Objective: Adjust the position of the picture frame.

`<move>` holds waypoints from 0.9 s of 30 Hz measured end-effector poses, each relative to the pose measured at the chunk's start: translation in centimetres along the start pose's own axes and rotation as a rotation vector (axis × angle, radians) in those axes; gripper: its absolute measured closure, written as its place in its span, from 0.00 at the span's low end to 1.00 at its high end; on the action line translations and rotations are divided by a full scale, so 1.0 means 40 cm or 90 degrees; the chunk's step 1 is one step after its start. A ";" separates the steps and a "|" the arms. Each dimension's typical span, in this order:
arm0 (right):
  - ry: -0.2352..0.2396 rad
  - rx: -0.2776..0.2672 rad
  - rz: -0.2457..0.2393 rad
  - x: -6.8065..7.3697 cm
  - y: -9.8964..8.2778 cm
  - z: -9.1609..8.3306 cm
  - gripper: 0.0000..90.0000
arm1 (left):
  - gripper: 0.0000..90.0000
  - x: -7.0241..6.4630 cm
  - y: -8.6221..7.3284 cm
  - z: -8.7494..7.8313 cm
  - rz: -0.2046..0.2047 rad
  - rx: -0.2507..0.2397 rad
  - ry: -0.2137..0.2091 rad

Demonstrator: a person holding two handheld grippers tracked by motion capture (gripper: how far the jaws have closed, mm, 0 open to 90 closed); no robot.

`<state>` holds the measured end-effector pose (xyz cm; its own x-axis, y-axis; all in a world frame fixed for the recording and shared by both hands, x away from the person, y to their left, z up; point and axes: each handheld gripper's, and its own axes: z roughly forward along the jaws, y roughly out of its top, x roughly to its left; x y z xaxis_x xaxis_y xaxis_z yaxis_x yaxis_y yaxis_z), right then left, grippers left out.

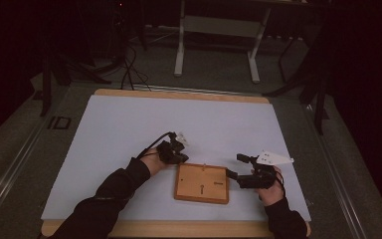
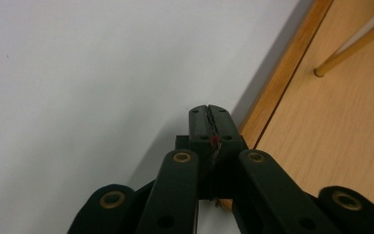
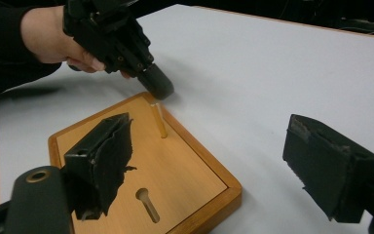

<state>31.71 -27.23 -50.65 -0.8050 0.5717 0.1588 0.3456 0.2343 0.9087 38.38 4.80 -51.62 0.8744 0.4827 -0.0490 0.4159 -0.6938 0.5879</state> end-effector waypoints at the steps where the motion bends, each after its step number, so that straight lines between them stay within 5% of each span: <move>1: 0.002 -0.003 0.000 0.000 0.000 0.000 0.20 | 1.00 -0.003 -0.002 -0.001 -0.002 0.000 0.000; 20: 0.001 0.008 0.000 0.002 -0.001 0.003 0.20 | 1.00 -0.013 -0.020 -0.014 0.001 0.013 -0.004; 27: 0.003 0.009 0.000 0.007 -0.001 0.003 0.20 | 0.90 0.001 -0.025 -0.033 -0.032 -0.008 -0.002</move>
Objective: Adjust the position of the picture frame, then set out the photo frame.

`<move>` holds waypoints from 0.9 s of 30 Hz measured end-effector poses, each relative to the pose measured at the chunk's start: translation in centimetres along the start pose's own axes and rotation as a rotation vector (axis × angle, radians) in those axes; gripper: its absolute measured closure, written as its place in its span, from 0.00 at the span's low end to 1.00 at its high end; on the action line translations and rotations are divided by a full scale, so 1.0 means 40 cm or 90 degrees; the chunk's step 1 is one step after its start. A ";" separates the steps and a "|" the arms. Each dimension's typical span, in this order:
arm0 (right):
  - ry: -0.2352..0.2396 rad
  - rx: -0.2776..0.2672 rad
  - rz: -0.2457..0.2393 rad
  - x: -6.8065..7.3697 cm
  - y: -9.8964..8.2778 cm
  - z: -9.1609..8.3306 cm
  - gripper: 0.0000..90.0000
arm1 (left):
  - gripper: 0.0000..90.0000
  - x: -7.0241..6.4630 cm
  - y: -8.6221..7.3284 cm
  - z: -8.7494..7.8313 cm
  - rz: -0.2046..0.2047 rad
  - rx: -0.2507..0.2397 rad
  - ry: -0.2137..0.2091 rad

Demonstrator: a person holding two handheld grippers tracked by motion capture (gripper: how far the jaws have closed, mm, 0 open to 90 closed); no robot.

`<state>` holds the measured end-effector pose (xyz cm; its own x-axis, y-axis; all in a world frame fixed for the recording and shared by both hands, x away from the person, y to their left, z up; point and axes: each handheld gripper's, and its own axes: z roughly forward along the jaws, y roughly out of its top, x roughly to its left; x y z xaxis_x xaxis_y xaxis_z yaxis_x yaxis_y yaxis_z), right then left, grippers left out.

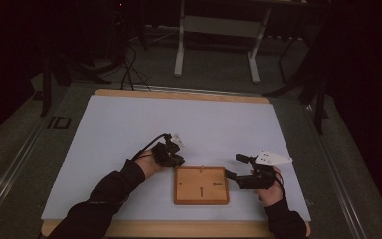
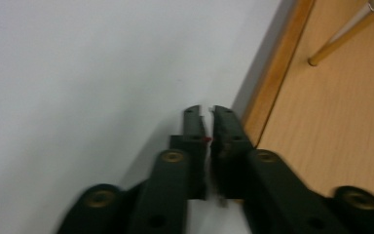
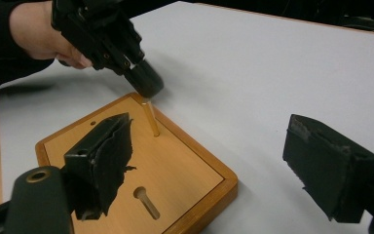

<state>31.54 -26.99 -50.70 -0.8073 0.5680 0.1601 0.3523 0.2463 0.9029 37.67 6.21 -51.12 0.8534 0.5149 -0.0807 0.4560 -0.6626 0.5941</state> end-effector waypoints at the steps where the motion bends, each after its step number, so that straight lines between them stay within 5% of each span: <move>1: 0.002 0.001 0.002 0.001 -0.001 0.000 0.20 | 0.90 0.004 -0.001 -0.007 -0.006 -0.007 0.001; 5: 0.003 0.006 -0.003 0.003 -0.002 -0.002 0.20 | 0.87 0.007 -0.005 -0.029 -0.012 -0.037 0.004; 10: 0.004 -0.001 -0.006 0.006 0.000 -0.008 0.18 | 0.74 0.002 -0.010 -0.060 -0.018 -0.067 -0.032; 18: 0.017 0.003 -0.024 0.034 -0.009 -0.022 0.18 | 0.72 -0.047 -0.019 -0.078 0.012 -0.131 -0.105; 27: 0.004 0.019 -0.046 0.052 -0.011 -0.028 0.18 | 0.71 -0.091 -0.008 -0.060 0.045 -0.137 -0.121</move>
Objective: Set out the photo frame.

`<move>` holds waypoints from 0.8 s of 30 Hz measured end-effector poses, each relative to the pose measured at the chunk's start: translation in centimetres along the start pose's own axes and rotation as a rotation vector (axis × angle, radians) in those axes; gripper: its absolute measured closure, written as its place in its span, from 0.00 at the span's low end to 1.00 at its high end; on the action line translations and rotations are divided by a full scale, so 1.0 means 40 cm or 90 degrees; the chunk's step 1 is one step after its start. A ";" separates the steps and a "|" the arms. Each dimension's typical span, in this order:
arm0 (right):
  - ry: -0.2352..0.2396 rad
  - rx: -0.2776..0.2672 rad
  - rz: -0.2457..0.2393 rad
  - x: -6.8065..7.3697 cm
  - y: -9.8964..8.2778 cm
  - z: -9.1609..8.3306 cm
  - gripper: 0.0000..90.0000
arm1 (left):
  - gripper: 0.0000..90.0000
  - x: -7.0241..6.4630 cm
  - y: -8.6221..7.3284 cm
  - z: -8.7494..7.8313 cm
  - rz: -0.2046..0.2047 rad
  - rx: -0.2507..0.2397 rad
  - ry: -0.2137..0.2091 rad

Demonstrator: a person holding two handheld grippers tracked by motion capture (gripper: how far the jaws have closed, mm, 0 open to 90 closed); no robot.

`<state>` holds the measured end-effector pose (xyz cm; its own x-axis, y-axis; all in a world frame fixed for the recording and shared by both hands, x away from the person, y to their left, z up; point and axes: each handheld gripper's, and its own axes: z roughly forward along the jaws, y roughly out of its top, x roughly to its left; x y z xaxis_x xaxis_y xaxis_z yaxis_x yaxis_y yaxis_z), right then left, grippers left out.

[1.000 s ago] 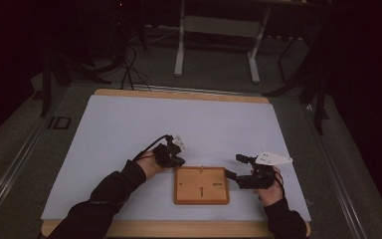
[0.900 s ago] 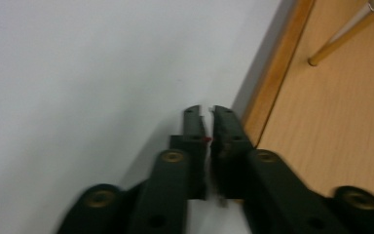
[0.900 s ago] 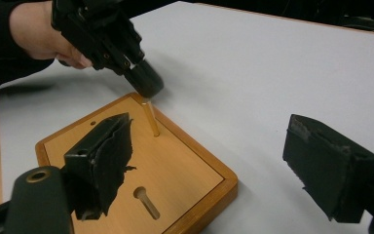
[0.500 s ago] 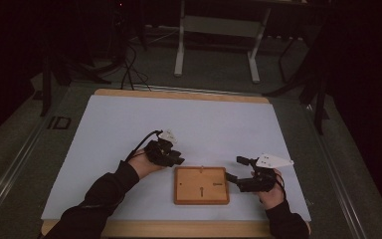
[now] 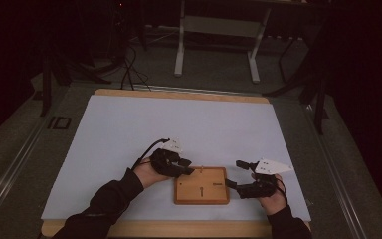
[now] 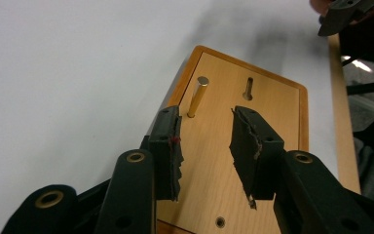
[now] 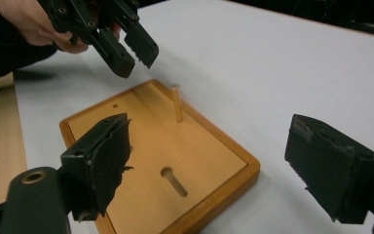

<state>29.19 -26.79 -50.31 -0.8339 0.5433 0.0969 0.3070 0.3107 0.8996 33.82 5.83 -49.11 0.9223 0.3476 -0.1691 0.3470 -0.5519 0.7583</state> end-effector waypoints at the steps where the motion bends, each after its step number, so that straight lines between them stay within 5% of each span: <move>1: -0.002 0.005 0.001 0.001 -0.004 -0.001 0.18 | 0.71 -0.002 0.001 0.002 0.002 0.001 0.004; 16: 0.007 0.016 -0.005 0.009 -0.026 -0.022 0.18 | 0.72 -0.005 0.026 0.069 0.020 -0.003 0.028; 24: 0.017 0.033 -0.003 0.020 -0.030 -0.020 0.16 | 0.85 -0.008 0.031 0.103 0.038 0.009 0.024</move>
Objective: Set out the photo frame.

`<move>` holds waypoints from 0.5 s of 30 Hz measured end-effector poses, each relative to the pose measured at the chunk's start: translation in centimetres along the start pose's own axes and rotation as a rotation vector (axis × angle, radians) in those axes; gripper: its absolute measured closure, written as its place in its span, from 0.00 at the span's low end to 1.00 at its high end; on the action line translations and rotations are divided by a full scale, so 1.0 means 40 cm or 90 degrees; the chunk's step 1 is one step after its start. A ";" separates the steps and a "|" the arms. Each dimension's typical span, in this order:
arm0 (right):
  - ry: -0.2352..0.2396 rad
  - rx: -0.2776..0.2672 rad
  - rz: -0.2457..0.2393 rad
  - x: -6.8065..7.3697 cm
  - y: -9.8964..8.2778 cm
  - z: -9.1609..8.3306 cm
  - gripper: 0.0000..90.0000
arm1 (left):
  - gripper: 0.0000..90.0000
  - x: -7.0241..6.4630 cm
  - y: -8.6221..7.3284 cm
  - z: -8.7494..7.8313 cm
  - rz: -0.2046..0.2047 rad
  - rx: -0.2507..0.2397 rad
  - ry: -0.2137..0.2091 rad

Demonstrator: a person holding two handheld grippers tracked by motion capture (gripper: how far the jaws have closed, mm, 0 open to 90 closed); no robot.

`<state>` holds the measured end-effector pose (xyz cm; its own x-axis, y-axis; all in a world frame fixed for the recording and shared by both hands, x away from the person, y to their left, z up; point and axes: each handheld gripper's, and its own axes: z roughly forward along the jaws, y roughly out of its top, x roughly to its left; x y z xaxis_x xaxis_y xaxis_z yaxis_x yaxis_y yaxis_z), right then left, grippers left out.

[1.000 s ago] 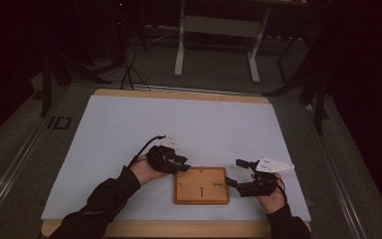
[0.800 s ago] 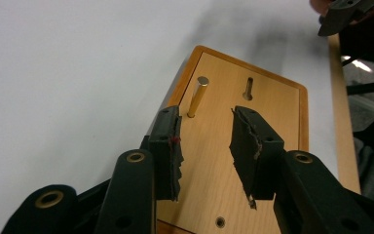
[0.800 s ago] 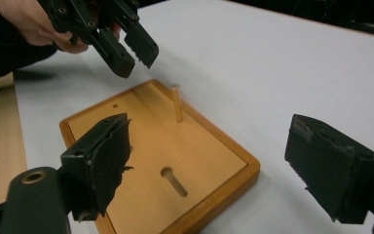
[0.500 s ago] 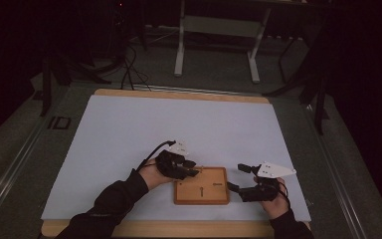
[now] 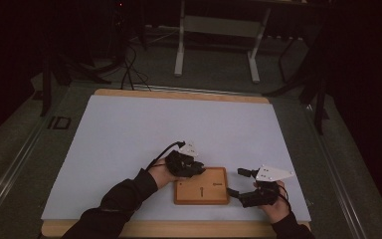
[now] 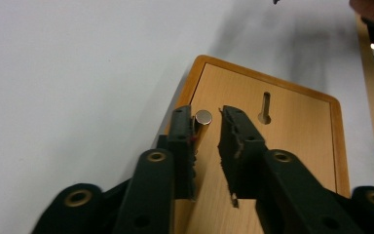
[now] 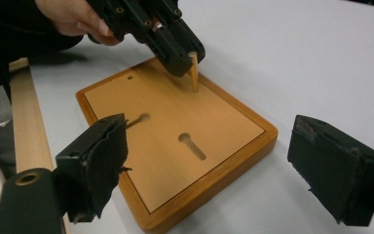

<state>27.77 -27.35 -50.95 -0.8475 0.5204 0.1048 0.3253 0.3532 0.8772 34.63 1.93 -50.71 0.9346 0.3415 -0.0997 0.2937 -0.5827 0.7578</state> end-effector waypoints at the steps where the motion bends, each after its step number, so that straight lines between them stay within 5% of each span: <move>1: 0.004 0.004 0.001 0.002 0.001 0.001 0.16 | 0.86 0.000 0.001 0.001 0.002 0.001 0.002; 10: 0.014 0.016 -0.001 0.015 0.002 0.011 0.15 | 0.92 0.005 0.012 0.006 0.023 0.019 0.008; 15: 0.010 0.033 -0.035 0.044 0.005 0.014 0.16 | 0.93 0.015 0.018 0.005 0.029 0.036 -0.008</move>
<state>26.59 -25.94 -50.85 -0.8713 0.4865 0.0643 0.2983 0.4209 0.8567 35.46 1.56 -50.35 0.9493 0.3055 -0.0741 0.2617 -0.6377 0.7245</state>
